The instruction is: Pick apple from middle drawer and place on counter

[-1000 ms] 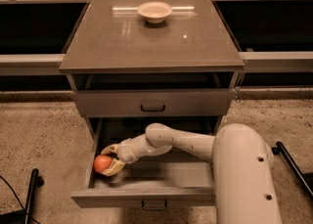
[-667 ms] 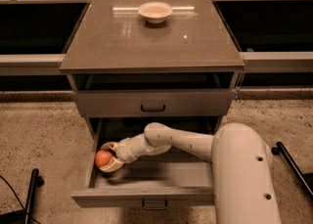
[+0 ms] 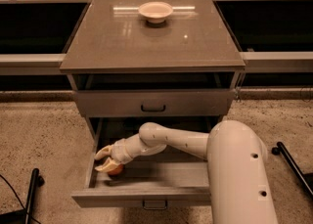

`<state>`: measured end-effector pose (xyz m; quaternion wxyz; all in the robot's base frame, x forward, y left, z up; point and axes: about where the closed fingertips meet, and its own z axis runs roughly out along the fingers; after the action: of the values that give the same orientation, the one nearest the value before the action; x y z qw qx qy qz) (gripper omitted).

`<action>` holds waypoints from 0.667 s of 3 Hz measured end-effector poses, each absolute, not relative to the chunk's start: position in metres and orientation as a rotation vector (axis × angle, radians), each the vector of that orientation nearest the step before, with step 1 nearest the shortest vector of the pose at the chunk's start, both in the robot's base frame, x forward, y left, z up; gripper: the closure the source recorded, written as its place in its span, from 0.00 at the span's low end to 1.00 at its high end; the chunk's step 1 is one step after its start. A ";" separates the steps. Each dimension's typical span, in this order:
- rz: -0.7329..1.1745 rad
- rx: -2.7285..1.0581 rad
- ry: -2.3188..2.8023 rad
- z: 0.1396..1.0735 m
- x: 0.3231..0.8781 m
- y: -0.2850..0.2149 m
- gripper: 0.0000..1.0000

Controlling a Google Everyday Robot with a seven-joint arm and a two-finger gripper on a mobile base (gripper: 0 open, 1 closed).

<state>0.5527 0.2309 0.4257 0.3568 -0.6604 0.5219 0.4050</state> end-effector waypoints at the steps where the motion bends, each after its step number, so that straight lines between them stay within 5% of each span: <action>1: 1.042 -1.715 1.348 0.427 0.550 0.234 0.80; 2: 1.044 -1.699 1.357 0.427 0.547 0.229 1.00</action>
Offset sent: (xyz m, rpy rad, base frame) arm -0.0047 -0.0127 0.0014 0.0026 0.0077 -0.0335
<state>0.5473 0.2290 0.4268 0.3568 -0.6580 0.5257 0.4042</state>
